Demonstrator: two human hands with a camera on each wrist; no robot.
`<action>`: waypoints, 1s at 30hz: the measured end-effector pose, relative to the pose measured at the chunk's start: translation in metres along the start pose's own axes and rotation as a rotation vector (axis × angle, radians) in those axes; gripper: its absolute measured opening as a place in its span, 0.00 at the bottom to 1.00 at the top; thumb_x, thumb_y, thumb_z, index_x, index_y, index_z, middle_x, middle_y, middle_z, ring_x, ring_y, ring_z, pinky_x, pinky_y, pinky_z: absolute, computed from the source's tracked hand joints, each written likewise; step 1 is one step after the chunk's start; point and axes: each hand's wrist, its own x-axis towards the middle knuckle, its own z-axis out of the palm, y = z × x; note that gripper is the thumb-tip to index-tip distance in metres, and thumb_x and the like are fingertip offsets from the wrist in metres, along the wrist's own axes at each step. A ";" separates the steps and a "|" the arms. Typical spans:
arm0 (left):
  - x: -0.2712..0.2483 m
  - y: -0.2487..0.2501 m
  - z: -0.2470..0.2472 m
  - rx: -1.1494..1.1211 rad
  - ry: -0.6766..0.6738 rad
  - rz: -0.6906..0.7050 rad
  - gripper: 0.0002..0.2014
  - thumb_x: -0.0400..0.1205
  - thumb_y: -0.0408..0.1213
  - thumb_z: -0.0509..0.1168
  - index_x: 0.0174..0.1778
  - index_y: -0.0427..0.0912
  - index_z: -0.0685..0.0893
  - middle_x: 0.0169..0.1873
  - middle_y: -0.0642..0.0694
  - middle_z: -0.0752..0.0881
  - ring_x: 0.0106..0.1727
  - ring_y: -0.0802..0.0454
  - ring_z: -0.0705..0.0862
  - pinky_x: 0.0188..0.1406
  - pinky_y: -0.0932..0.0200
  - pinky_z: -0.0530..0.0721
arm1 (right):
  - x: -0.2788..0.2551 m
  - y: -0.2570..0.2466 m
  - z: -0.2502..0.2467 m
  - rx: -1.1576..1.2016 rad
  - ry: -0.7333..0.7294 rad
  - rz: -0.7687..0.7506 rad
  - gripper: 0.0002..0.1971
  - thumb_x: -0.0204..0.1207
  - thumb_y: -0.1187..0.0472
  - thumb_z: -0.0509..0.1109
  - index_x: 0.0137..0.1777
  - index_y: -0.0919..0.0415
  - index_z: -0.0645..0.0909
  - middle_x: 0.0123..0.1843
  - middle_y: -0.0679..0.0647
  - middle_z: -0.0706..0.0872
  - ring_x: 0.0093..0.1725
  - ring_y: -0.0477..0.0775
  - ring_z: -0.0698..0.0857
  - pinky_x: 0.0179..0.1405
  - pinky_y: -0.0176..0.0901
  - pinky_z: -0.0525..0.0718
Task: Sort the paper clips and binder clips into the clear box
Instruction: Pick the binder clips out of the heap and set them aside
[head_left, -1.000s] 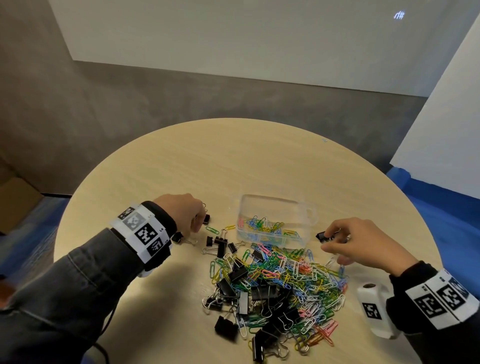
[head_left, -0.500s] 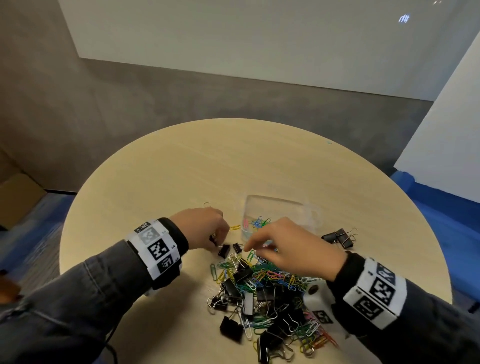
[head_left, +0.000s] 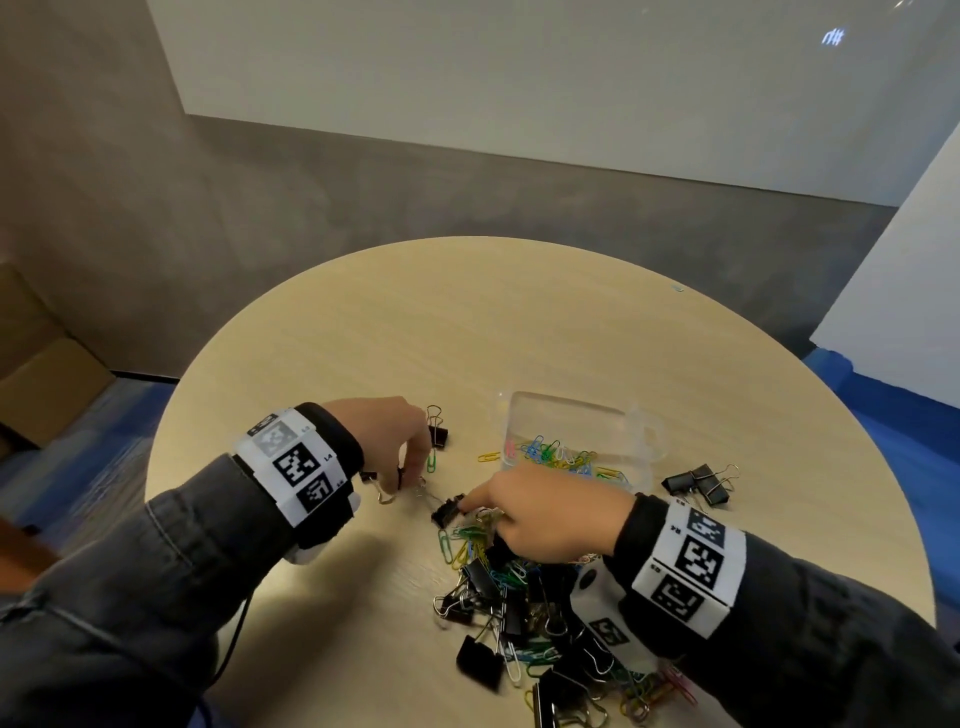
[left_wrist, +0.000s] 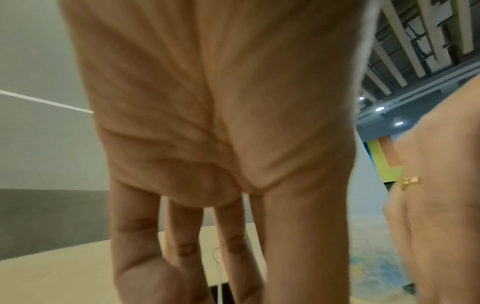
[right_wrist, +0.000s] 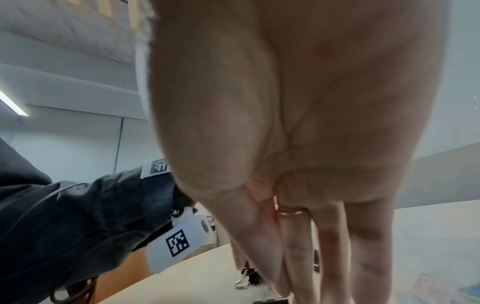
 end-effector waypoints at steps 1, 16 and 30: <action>-0.001 -0.003 -0.002 0.015 0.000 -0.020 0.07 0.71 0.28 0.75 0.42 0.43 0.91 0.30 0.60 0.82 0.37 0.53 0.86 0.42 0.55 0.87 | 0.000 -0.002 -0.001 0.015 -0.027 -0.027 0.27 0.80 0.71 0.55 0.78 0.54 0.71 0.68 0.63 0.82 0.42 0.49 0.83 0.54 0.45 0.84; 0.009 0.002 0.006 0.112 0.131 0.018 0.25 0.80 0.20 0.59 0.67 0.49 0.82 0.66 0.48 0.80 0.65 0.49 0.80 0.59 0.58 0.79 | -0.018 0.010 -0.004 -0.039 -0.082 -0.008 0.24 0.84 0.66 0.55 0.79 0.50 0.68 0.71 0.50 0.81 0.69 0.50 0.79 0.71 0.44 0.75; 0.011 0.034 0.030 0.089 0.070 0.244 0.31 0.80 0.17 0.54 0.79 0.42 0.68 0.80 0.48 0.65 0.79 0.50 0.66 0.75 0.59 0.69 | -0.083 0.059 -0.007 0.016 0.090 0.068 0.21 0.86 0.51 0.57 0.78 0.41 0.68 0.78 0.37 0.72 0.77 0.37 0.69 0.76 0.34 0.65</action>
